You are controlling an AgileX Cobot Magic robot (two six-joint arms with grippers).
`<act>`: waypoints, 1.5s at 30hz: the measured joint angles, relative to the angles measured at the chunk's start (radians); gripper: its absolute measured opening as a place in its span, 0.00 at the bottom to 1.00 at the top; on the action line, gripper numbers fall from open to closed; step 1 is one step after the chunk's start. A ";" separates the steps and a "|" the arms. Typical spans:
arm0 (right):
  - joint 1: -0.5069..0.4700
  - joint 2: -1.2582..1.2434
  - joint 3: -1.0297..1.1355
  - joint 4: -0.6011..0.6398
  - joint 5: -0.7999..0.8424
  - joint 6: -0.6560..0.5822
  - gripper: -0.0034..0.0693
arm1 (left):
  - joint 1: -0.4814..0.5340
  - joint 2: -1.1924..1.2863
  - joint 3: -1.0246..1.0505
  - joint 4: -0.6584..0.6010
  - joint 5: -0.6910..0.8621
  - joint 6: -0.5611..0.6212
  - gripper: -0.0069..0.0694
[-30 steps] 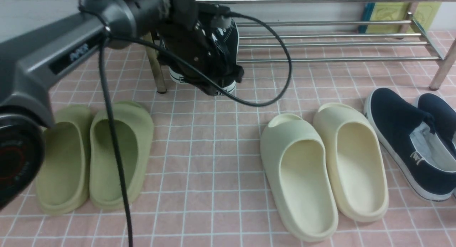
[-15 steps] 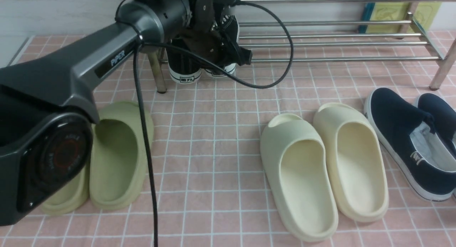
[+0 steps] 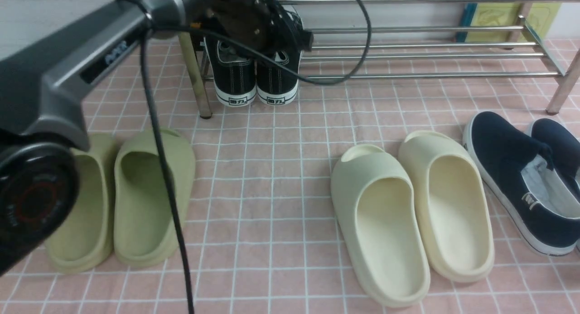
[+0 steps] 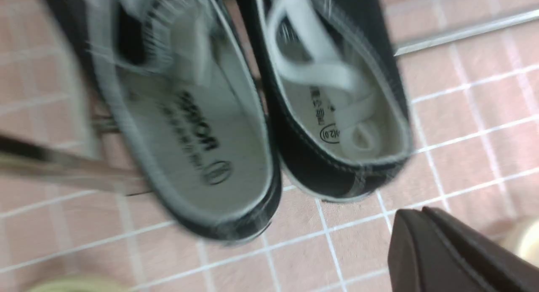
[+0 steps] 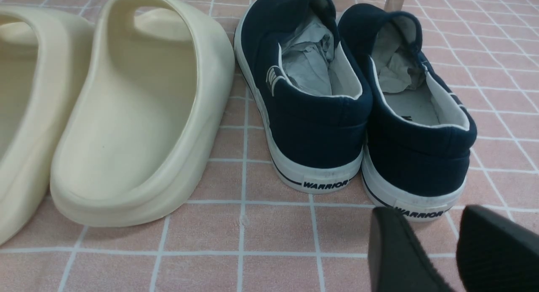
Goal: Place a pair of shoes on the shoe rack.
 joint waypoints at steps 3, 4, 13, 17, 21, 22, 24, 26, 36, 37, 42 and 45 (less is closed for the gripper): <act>0.000 0.000 0.000 0.000 0.000 0.000 0.38 | 0.000 -0.132 0.000 0.029 0.094 0.028 0.11; 0.000 0.000 0.000 0.000 0.000 0.000 0.38 | 0.000 -0.168 0.000 0.039 0.120 0.034 0.11; 0.000 0.000 0.000 0.000 0.000 0.000 0.38 | 0.000 -0.540 0.122 0.134 0.278 0.050 0.12; 0.000 0.000 0.000 0.000 0.000 0.000 0.38 | 0.000 -0.768 0.368 0.147 0.260 0.009 0.12; 0.000 0.000 0.000 0.000 0.000 0.000 0.38 | 0.000 -0.963 0.611 0.154 0.212 -0.045 0.12; 0.000 0.000 0.000 0.000 0.000 0.000 0.38 | 0.000 -1.006 0.648 0.155 0.202 -0.054 0.12; 0.000 0.000 0.000 0.000 0.000 0.000 0.38 | 0.000 -1.123 0.785 0.160 0.177 -0.091 0.12; 0.000 0.000 0.000 0.000 0.000 0.000 0.38 | 0.000 -1.216 0.876 0.167 0.156 -0.117 0.12; 0.000 0.000 0.000 0.000 0.000 0.000 0.38 | 0.000 -1.422 1.100 0.184 0.157 -0.213 0.13; 0.000 0.000 0.000 0.000 0.000 0.000 0.38 | 0.000 -1.426 1.101 0.193 0.171 -0.215 0.13; 0.000 0.000 0.000 0.000 0.000 0.000 0.38 | 0.000 -1.437 1.102 0.216 0.197 -0.191 0.12; 0.000 0.000 0.000 0.000 0.000 0.000 0.38 | 0.000 -1.468 1.107 0.221 0.194 -0.099 0.11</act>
